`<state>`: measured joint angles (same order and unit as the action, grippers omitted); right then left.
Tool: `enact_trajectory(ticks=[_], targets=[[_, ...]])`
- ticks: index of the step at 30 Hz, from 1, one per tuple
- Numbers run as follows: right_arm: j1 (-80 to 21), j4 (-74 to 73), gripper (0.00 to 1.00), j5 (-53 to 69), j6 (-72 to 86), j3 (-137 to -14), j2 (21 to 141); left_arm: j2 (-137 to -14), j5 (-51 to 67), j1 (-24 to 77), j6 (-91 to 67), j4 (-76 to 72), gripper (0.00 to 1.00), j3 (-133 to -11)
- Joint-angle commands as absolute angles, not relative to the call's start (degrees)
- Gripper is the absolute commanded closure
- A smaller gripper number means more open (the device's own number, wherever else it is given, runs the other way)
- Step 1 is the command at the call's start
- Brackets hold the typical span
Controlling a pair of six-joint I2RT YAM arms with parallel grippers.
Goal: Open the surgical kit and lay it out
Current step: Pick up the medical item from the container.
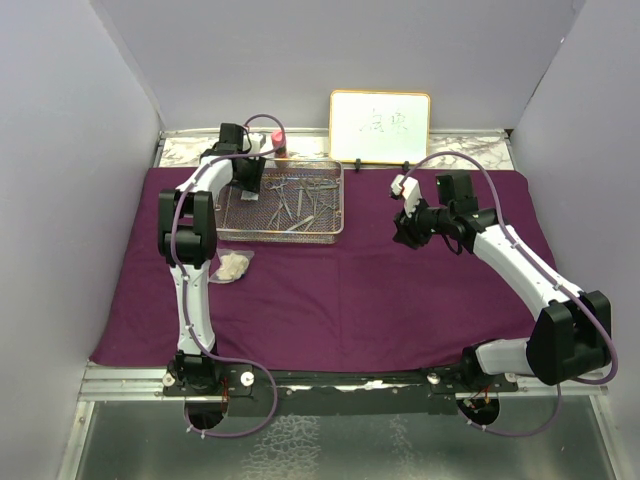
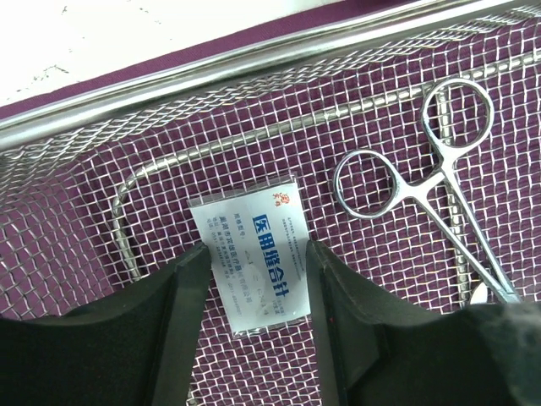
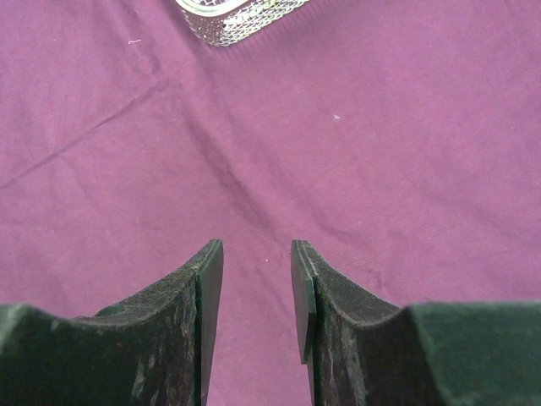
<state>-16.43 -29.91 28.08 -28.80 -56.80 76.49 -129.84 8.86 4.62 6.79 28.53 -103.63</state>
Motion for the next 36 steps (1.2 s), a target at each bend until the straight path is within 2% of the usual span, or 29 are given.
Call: enact_trajectory(ticks=[1, 20, 36], targets=[[-16.2, -29.8, 0.61, 27.4, -29.5, -56.2, 76.9, -133.2, 11.9, 4.9, 6.1, 33.1, 0.53, -100.3], [-16.2, -30.0, 0.61, 27.7, -29.5, -56.4, 77.1, -130.1, 11.0, 4.9, 6.0, 33.1, 0.85, -102.3], [-16.2, -29.8, 0.61, 27.2, -29.6, -56.2, 77.2, -124.2, 11.1, 4.9, 6.9, 33.1, 0.92, -103.6]])
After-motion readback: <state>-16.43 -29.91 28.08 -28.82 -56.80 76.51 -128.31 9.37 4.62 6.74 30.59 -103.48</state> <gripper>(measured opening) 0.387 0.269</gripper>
